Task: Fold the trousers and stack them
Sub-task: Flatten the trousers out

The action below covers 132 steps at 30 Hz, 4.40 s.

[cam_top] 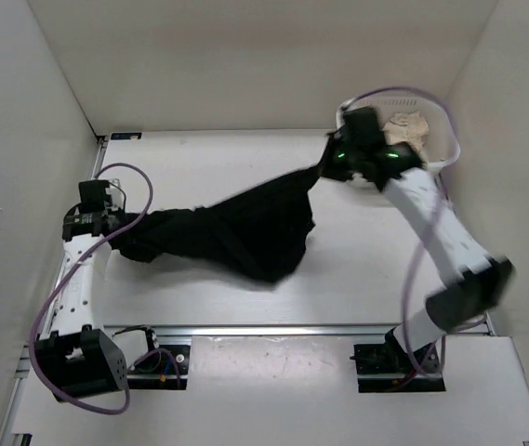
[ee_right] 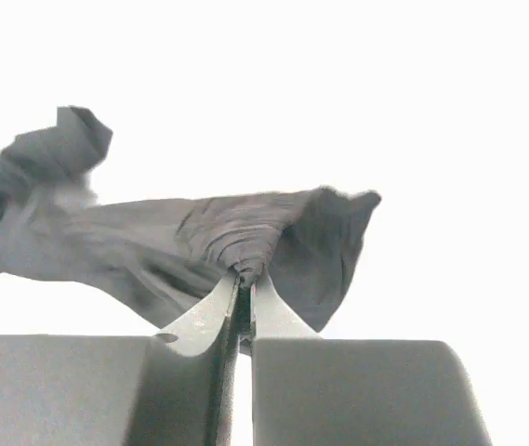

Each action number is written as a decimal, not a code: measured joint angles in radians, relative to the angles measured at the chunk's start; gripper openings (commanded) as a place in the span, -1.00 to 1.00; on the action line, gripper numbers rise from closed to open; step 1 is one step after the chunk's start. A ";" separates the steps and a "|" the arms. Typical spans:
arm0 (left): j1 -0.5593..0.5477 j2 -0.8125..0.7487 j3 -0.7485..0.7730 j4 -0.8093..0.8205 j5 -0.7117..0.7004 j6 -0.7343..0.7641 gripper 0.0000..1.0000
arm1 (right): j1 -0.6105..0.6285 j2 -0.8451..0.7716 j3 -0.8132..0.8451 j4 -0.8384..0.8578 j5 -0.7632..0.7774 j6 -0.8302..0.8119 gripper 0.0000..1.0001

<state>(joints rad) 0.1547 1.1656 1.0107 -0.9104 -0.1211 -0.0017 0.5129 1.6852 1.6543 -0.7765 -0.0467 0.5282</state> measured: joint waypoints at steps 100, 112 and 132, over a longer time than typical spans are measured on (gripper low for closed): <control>-0.039 0.480 0.354 -0.057 0.160 0.002 0.94 | -0.114 -0.247 -0.459 -0.050 0.201 0.188 -1.00; -0.103 1.137 1.007 0.143 0.075 0.003 0.94 | -0.132 -0.248 -0.575 -0.032 0.202 0.197 -1.00; -0.034 1.399 1.270 0.315 -0.026 0.002 -0.05 | -0.164 -0.165 -0.552 -0.037 0.201 0.167 -1.00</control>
<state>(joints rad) 0.1207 2.5645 2.2810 -0.5953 -0.1474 0.0006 0.3489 1.5200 1.1027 -0.8131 0.1539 0.6952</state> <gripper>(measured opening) 0.434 0.101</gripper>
